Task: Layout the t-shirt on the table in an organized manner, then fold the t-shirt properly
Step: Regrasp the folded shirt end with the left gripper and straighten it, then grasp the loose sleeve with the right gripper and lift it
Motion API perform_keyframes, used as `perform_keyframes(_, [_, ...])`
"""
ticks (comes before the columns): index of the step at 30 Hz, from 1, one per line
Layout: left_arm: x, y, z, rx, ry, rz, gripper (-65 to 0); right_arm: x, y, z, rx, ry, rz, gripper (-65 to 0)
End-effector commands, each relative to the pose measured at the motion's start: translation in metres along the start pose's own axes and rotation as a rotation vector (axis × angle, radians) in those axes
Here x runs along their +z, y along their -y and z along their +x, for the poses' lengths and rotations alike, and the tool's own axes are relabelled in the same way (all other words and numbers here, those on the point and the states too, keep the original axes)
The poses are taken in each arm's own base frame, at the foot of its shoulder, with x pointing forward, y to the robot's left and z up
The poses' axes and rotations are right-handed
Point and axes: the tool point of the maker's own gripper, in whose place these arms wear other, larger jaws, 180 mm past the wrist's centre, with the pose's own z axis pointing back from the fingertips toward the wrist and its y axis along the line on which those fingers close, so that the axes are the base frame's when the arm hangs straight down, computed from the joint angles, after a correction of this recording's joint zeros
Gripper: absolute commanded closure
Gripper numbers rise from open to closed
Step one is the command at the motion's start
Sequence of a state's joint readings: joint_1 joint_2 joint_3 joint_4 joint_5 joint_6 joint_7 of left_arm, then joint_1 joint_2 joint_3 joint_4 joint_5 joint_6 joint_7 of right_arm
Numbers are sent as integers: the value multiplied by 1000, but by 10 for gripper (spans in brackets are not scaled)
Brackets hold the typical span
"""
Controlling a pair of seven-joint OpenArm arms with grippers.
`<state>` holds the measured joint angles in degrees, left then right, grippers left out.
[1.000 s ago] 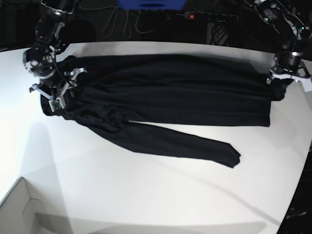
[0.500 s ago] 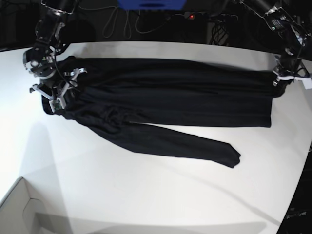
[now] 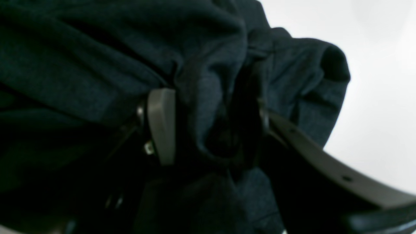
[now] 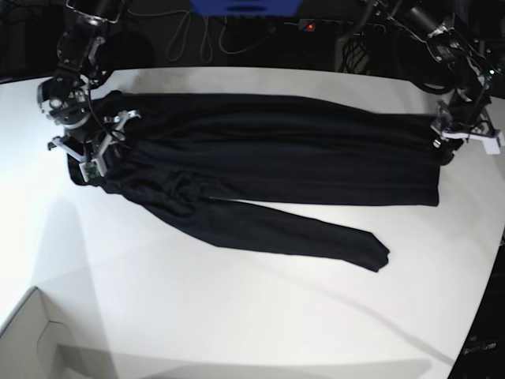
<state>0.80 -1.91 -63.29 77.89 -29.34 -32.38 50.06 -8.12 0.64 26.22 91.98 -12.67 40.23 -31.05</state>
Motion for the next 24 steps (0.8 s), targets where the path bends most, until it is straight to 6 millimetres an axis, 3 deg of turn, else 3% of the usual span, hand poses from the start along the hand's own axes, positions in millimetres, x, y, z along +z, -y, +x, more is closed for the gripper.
perform_keyframes(1, [5,1,16,-25,48,-10,-327,3,10,10,11,24,-27,-315])
perform_keyframes(7, [8,-1,21,-35,58,-6,-329,19,19,37,42,95,-75,-359])
perform_keyframes(12, [17,8,40,-82,110,-8,-332,33,22,56,61,144,-107,-375])
perform_keyframes(18, [26,21,61,-107,176,-36,-332,38,24,61,73,157,-122,-375])
perform_keyframes(24, [28,22,75,-108,202,-50,-332,41,26,65,82,168,-133,-373])
